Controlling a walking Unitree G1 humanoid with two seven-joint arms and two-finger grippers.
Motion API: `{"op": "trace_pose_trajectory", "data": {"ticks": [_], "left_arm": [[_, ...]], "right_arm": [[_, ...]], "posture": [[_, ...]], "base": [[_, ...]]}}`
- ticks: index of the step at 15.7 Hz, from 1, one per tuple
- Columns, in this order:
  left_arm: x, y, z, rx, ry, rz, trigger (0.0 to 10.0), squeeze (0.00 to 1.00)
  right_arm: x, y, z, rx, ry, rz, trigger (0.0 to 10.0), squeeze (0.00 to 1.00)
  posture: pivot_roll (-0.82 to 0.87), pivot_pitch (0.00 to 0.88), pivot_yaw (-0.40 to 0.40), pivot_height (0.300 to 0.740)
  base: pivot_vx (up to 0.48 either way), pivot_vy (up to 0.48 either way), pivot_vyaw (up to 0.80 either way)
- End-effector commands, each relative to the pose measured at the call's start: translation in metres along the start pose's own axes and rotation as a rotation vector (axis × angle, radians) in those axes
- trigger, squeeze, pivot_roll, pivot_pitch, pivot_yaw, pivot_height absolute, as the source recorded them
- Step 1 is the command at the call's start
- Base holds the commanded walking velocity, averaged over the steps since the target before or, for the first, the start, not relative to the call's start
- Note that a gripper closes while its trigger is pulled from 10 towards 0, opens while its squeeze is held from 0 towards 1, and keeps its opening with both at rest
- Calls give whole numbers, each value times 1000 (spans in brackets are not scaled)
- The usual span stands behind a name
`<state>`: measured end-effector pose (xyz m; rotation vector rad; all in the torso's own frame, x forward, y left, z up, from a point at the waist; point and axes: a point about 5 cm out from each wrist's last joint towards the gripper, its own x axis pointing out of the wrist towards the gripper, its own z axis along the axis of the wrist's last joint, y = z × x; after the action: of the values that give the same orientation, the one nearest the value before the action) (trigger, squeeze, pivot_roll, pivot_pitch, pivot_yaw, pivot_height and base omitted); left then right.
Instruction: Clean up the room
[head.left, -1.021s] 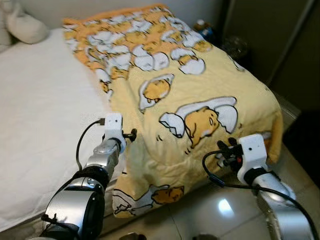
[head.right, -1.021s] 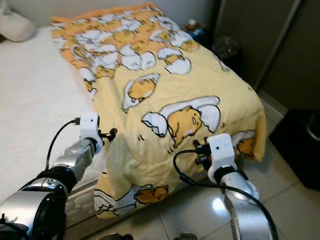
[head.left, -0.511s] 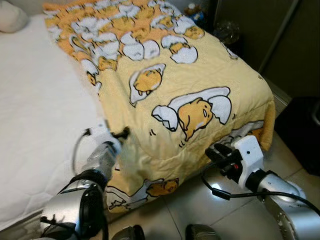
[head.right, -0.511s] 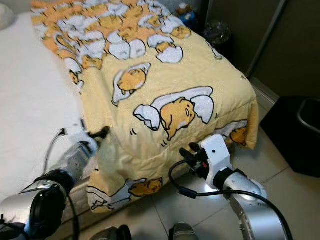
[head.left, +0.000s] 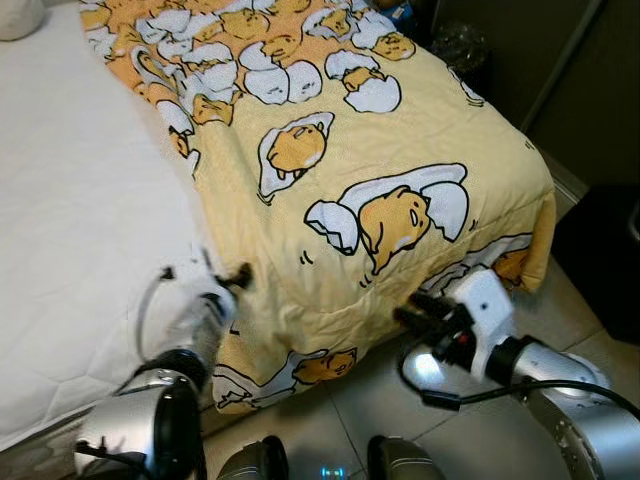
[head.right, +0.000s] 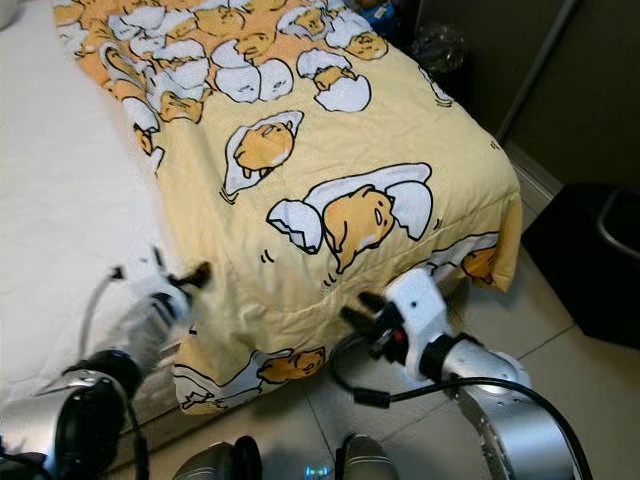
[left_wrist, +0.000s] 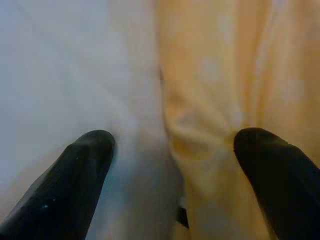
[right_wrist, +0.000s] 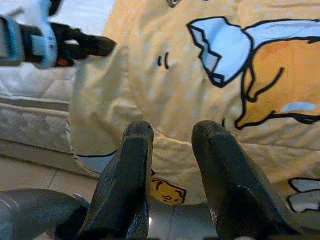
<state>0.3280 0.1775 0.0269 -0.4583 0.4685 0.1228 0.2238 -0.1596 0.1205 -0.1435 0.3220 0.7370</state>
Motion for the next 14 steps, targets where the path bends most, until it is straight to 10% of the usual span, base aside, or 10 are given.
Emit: {"op": "trace_pose_trajectory", "data": {"ticks": [1, 9, 14], "left_arm": [[-2, 3, -12, -104, 44, -20, 10000, 0], [-2, -21, 17, -518, -67, -417, 10000, 0], [-4, -27, 21, -474, -55, -535, 10000, 0]], "right_arm": [[2, 0, 5, 7, -14, 21, 10000, 0], [4, -6, 7, 45, -59, 5, 10000, 0], [6, -9, 7, 53, -76, -12, 10000, 0]], "posture": [[-401, 205, 75, 740], [-353, 161, 91, 740], [-341, 137, 106, 740]], "base": [[0, 0, 0], [0, 0, 0], [0, 0, 0]]}}
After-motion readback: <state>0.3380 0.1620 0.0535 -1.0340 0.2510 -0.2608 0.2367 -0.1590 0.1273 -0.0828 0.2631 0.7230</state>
